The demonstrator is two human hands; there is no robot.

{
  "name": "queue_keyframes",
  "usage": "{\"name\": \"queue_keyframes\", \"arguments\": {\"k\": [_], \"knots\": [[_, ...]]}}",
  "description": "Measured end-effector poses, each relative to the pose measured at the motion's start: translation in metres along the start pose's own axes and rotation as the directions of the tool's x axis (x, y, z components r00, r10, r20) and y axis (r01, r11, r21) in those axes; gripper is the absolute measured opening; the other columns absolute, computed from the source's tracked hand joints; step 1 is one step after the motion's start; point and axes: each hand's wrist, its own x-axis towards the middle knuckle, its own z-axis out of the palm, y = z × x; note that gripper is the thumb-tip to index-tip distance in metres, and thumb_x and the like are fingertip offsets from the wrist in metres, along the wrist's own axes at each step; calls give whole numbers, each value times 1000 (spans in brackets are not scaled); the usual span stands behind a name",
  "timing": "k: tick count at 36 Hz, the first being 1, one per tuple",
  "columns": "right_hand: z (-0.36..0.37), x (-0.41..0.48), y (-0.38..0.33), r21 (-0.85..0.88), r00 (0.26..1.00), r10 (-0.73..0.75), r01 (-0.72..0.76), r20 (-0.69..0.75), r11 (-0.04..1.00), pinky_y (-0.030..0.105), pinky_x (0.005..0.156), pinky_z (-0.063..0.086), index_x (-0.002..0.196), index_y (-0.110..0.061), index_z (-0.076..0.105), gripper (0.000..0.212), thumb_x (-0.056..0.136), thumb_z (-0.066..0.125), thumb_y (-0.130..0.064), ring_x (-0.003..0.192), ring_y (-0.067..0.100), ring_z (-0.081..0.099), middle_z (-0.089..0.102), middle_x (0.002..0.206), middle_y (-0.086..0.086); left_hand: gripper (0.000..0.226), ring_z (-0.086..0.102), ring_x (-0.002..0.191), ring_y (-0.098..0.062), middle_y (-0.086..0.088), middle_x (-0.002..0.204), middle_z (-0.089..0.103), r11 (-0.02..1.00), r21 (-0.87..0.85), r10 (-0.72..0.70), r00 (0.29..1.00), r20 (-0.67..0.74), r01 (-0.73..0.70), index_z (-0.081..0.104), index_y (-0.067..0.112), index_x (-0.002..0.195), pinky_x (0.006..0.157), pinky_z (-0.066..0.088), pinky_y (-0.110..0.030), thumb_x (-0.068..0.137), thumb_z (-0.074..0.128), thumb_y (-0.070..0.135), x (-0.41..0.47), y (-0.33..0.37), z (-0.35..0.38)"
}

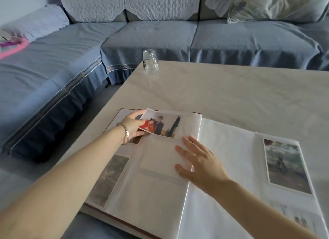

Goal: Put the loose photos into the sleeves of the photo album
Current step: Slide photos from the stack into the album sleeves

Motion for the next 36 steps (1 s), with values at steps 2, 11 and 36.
{"name": "queue_keyframes", "arguments": {"k": [2,11,36], "knots": [[-1,0,1,4,1000,-9,9,7,1000,13,104,-3,141,-36,36,88,66,7,-72,140,-1,-2,15,154,-14,45,56,95,-26,-13,118,51,1000,0,1,1000,-27,-1,47,9,134,79,50,-38,94,38,-10,1,0,9],[4,0,2,-122,998,27,-33,-51,992,24,89,36,111,-29,69,55,83,34,-59,118,18,57,60,127,-2,28,56,81,-24,-8,83,61,979,192,-33,982,-185,69,67,1,104,78,53,-37,83,56,-13,11,-2,11],[10,-13,-7,-31,978,65,-72,-197,997,31,87,49,110,-21,67,63,97,15,-53,109,23,61,61,117,4,48,54,56,-12,-6,92,64,909,416,99,973,-210,-3,64,8,111,56,46,-22,67,83,14,-15,22,25]]}}
